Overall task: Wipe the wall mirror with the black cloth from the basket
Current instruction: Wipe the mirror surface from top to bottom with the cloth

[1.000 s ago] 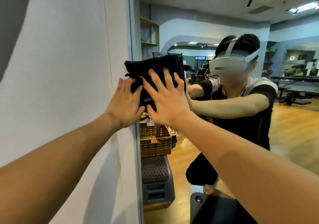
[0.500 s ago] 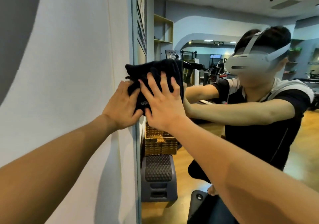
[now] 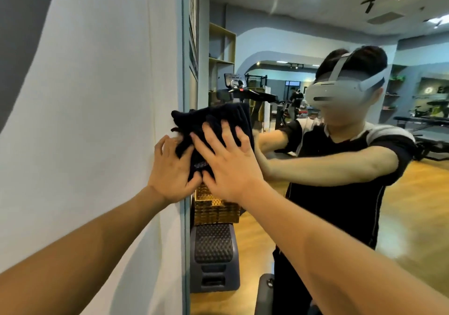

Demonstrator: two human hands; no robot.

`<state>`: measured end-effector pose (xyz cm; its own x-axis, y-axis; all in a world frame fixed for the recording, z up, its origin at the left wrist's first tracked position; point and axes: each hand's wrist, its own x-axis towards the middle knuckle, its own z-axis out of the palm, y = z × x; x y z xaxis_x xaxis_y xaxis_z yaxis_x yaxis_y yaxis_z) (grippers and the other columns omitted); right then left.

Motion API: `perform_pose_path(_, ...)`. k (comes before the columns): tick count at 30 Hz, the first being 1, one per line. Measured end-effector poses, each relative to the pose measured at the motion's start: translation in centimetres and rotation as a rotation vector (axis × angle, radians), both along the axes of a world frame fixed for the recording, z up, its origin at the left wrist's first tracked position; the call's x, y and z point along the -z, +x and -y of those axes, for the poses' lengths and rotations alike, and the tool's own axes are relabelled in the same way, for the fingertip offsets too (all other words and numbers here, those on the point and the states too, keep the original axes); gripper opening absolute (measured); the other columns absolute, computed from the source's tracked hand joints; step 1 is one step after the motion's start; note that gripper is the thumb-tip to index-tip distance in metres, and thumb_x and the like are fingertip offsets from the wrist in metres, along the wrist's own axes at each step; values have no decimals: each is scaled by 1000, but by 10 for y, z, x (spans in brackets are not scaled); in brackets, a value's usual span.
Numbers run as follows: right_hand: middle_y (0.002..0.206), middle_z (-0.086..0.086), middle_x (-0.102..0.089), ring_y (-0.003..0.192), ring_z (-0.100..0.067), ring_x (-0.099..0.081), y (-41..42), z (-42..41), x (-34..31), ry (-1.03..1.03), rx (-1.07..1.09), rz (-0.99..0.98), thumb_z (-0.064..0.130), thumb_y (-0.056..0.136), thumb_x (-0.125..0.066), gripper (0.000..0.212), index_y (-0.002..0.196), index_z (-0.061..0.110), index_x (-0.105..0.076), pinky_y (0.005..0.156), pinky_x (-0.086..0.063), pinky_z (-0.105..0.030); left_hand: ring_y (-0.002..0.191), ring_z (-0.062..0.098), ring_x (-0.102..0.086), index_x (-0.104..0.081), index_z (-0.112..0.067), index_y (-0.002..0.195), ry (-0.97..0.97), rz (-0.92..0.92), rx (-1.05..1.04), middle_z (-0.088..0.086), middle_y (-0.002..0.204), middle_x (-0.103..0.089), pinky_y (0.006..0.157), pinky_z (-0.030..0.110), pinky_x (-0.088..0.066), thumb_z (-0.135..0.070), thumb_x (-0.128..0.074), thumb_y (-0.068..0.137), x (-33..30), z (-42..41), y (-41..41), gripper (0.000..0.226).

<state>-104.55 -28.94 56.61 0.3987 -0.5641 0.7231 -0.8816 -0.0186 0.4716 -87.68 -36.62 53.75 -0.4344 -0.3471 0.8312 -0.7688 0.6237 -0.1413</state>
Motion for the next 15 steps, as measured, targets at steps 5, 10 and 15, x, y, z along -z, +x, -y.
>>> perform_pose_path(5,163,-10,-32,149,-40,-21,0,15,10,-149,-26,7,53,88,-51,79,159,23,-33,119,-13,-55,123,35,-42,-45,-12,137,-139,-73,89,23,132,-58,104,59,-36,-46,-48,82,9,25,2,65)
perform_pose_path(10,164,-10,-30,149,-40,-18,1,11,18,-132,4,30,51,91,-49,76,159,22,-32,120,-10,-55,119,37,-45,-43,-12,139,-126,-51,50,24,132,-57,100,57,-38,-46,-45,84,12,15,0,64)
perform_pose_path(15,166,-12,-24,149,-42,-16,0,7,31,-79,2,10,50,93,-48,76,160,21,-28,120,-8,-56,119,38,-48,-41,-12,140,-51,-61,6,23,132,-57,99,52,-40,-45,-44,87,26,2,-4,63)
